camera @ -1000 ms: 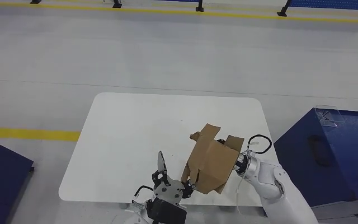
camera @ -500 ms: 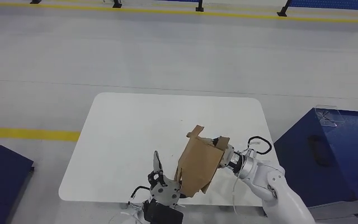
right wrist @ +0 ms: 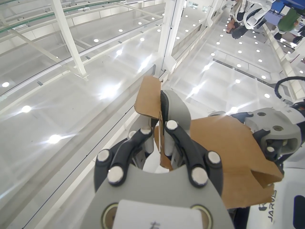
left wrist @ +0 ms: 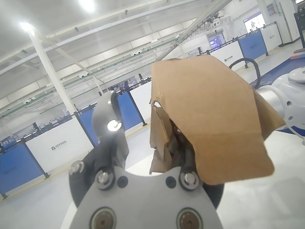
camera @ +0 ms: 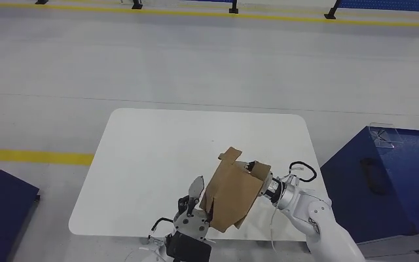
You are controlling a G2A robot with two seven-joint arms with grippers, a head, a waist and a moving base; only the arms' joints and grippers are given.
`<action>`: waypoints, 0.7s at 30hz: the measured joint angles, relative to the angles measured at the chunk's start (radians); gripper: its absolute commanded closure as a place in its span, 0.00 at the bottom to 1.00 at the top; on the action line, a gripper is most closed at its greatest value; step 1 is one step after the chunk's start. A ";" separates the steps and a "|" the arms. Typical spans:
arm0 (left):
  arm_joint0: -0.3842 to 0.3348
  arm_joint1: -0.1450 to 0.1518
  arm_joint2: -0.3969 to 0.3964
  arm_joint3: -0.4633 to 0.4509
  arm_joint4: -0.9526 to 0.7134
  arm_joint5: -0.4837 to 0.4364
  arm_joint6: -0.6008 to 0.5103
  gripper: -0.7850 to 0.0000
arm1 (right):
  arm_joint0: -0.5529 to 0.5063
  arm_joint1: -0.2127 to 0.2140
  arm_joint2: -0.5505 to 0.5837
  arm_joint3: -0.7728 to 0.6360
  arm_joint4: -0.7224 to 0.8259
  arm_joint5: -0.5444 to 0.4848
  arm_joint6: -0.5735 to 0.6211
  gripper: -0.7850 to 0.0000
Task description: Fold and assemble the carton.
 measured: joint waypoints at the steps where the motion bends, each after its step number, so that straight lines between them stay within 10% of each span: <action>1: 0.002 -0.001 -0.001 -0.001 -0.001 -0.003 -0.001 1.00 | 0.000 0.000 0.001 0.000 -0.002 -0.001 0.000 1.00; 2: 0.003 -0.001 -0.001 -0.001 -0.004 -0.005 -0.002 1.00 | 0.000 0.000 0.001 0.000 -0.004 -0.002 0.000 0.64; 3: 0.005 -0.002 -0.002 -0.001 -0.009 -0.007 -0.004 1.00 | 0.000 -0.001 0.001 -0.001 -0.005 -0.003 0.000 0.00; 21: 0.018 -0.006 -0.020 -0.020 -0.095 -0.068 -0.063 1.00 | 0.010 0.002 0.018 0.000 -0.091 -0.059 0.030 0.00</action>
